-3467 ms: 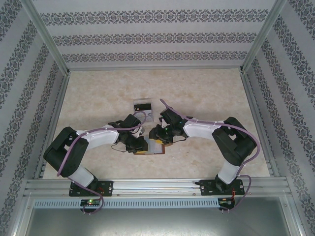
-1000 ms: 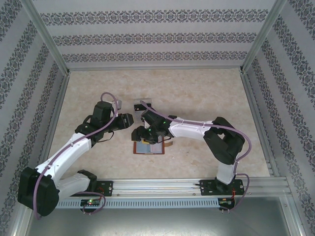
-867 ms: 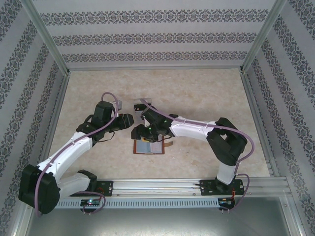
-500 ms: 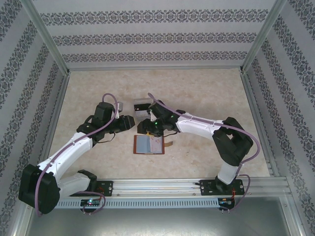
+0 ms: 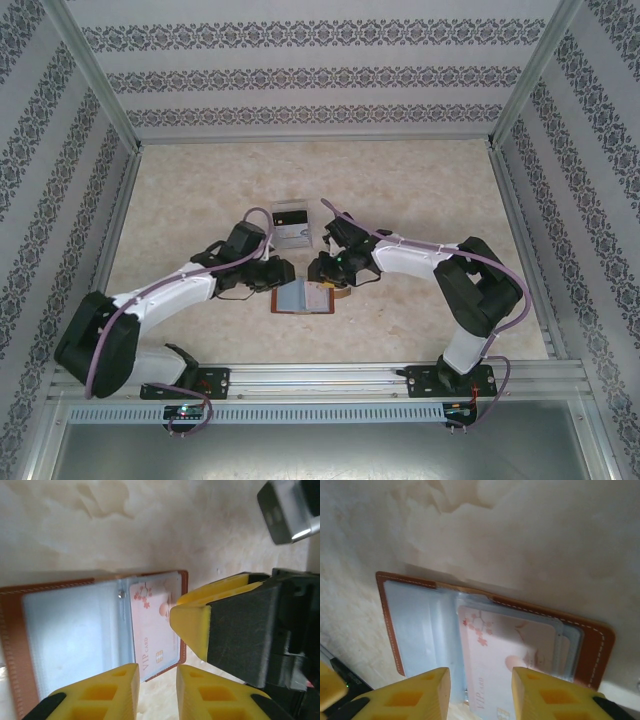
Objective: Take the credit cards out of the card holder
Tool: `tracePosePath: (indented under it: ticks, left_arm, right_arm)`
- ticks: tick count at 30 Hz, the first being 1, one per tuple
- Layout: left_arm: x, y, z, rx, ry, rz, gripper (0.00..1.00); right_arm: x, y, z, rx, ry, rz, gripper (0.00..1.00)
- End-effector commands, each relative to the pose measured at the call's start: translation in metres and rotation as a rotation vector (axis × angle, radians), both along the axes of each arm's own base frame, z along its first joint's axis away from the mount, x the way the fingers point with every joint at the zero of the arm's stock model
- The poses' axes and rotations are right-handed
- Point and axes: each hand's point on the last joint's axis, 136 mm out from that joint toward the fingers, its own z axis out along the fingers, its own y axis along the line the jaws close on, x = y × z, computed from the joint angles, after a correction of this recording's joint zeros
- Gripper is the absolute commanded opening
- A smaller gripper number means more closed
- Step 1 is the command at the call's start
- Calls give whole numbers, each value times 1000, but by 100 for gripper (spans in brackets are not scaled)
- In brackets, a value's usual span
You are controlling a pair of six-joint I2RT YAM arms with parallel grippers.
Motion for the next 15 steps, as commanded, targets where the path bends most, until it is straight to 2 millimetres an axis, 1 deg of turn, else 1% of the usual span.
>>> tracePosePath:
  ticks: [1,6,12,15]
  left_arm:
    - [3,-19,-1,-55,25,2,24]
    - [3,-33,-11,-65,61,-20,23]
    - [6,-41,-19,-75,93,-21,20]
    - [6,-45,-21,-83,107,-25,20]
  right_arm:
    - [-4,-9,-3,-17,-7,4,37]
    - [-6,-14,-9,-29,0,-1,36]
    - [-8,-17,-14,-39,11,-8,35]
    - [-8,-17,-14,-35,13,-7,35]
